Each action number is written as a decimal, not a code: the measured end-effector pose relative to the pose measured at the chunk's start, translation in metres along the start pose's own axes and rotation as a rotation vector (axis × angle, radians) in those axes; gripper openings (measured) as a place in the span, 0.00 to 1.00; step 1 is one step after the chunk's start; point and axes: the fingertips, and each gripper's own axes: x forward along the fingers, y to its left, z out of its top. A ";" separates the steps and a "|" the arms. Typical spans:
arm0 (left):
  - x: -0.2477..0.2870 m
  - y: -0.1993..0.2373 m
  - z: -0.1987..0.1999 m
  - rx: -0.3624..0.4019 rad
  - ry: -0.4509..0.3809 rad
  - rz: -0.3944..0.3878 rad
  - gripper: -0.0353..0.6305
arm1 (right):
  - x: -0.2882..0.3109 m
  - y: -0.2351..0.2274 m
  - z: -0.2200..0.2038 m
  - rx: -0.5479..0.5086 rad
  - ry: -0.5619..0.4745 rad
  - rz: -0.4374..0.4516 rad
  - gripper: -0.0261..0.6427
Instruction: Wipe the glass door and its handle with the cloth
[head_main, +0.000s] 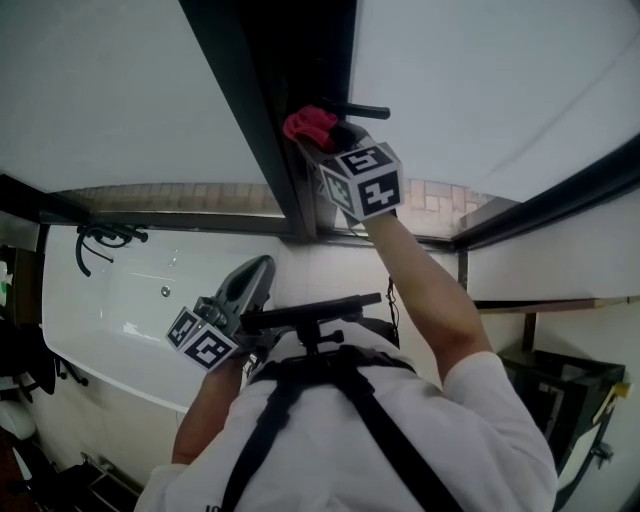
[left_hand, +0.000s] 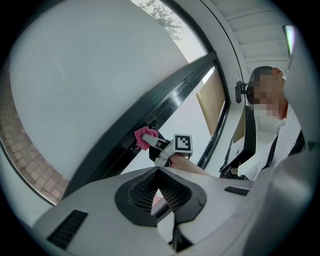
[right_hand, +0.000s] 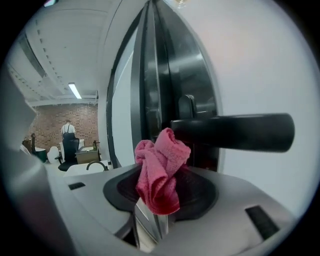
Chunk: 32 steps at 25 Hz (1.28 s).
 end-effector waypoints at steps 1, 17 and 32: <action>0.001 0.000 0.001 0.004 -0.001 -0.002 0.06 | -0.001 -0.002 0.001 0.001 -0.004 -0.001 0.29; 0.001 -0.001 -0.006 0.042 0.029 0.018 0.06 | -0.025 -0.022 0.017 -0.017 -0.066 -0.079 0.29; 0.014 -0.007 -0.018 0.031 0.069 -0.017 0.06 | -0.057 -0.044 0.011 -0.009 -0.104 -0.129 0.29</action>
